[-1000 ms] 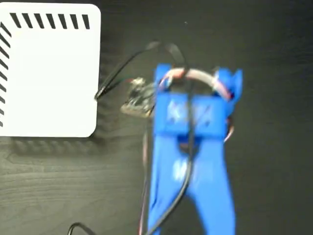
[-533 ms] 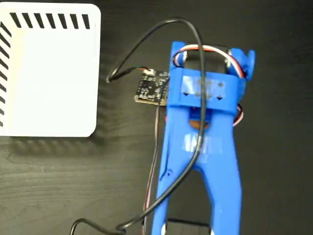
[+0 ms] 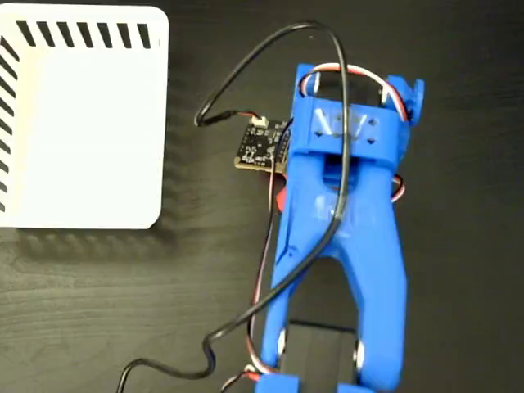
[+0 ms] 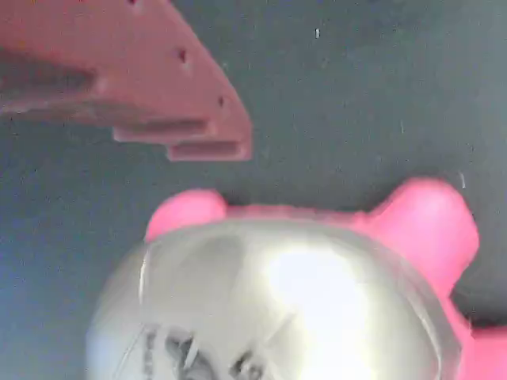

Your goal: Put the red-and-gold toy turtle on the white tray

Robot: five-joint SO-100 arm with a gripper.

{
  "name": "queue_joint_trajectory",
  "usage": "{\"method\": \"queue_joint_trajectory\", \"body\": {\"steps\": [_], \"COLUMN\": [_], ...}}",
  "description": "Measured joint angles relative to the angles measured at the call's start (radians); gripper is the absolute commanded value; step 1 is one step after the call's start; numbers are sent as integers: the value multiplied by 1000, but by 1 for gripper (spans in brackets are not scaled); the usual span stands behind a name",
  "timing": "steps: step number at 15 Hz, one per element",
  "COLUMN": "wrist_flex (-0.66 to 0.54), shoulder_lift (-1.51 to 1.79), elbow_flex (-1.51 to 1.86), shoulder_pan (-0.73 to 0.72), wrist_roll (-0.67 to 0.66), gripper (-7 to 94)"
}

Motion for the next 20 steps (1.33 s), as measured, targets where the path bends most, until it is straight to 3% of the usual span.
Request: {"method": "queue_joint_trajectory", "body": {"steps": [10,11,14,20], "wrist_flex": [-118,-120,-143,-129], "shoulder_lift": [-123,-127,-138,-127], "elbow_flex": [0,0,0,0], "shoulder_pan": [20,18,18,20], "wrist_roll": [-3,-3,6,15], "gripper": [57,49,3,0]}}
